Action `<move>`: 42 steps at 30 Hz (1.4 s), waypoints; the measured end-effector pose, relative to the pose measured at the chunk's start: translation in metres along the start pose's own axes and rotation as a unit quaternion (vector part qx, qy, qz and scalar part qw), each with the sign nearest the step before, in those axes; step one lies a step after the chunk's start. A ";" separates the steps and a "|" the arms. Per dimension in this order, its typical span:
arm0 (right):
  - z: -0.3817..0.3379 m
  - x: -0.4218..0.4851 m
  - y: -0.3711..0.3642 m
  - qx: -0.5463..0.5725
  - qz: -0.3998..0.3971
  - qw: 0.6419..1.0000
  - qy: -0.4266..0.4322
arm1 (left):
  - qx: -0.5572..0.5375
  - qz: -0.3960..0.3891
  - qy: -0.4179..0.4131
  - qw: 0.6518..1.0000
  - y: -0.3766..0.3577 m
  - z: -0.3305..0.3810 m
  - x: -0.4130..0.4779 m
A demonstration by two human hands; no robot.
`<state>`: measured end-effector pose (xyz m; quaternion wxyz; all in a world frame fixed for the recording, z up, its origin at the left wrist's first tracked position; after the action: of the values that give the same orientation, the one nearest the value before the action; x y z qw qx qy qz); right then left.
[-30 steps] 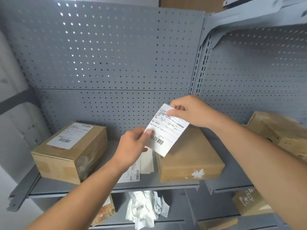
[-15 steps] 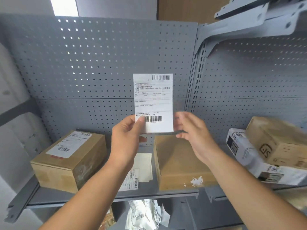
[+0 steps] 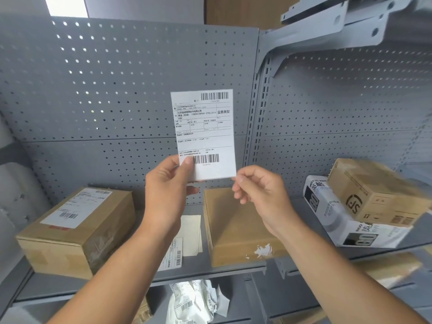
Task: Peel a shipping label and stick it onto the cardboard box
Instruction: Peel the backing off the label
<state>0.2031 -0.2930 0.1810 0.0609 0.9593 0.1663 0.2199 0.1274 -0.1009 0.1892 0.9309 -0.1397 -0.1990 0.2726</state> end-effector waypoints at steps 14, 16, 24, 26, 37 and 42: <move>0.000 -0.005 -0.014 0.030 -0.017 0.999 0.018 | -0.011 0.002 0.038 0.999 0.010 -0.015 0.000; -0.001 -0.006 -0.017 0.038 -0.026 0.999 0.024 | -0.010 0.000 0.048 0.999 0.010 -0.019 0.000; -0.004 -0.009 -0.019 0.060 -0.042 0.997 0.029 | -0.024 -0.012 0.075 0.997 0.005 -0.030 -0.002; -0.005 -0.010 -0.019 0.065 -0.042 0.997 0.031 | -0.009 -0.021 0.075 0.997 0.003 -0.032 -0.004; -0.001 -0.013 -0.008 0.088 0.007 0.996 0.010 | 0.317 -0.077 -0.119 0.938 -0.010 -0.018 -0.020; 0.000 -0.014 -0.009 0.062 0.011 0.998 0.030 | 0.232 -0.129 -0.180 0.947 -0.027 0.001 -0.045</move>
<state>0.1889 -0.2891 0.1737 -0.0064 0.9559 0.1709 0.2386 0.1045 -0.1479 0.1870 0.9135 0.1581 -0.3107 0.2095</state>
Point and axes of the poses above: each hand's wrist, its own x-axis towards the middle knuckle, its own y-axis out of the back of the hand, z = x × y, the point moved 8 cm from there along x, towards the middle knuckle, and after that the axes turned 9 degrees about -x, right-handed, at the moved point
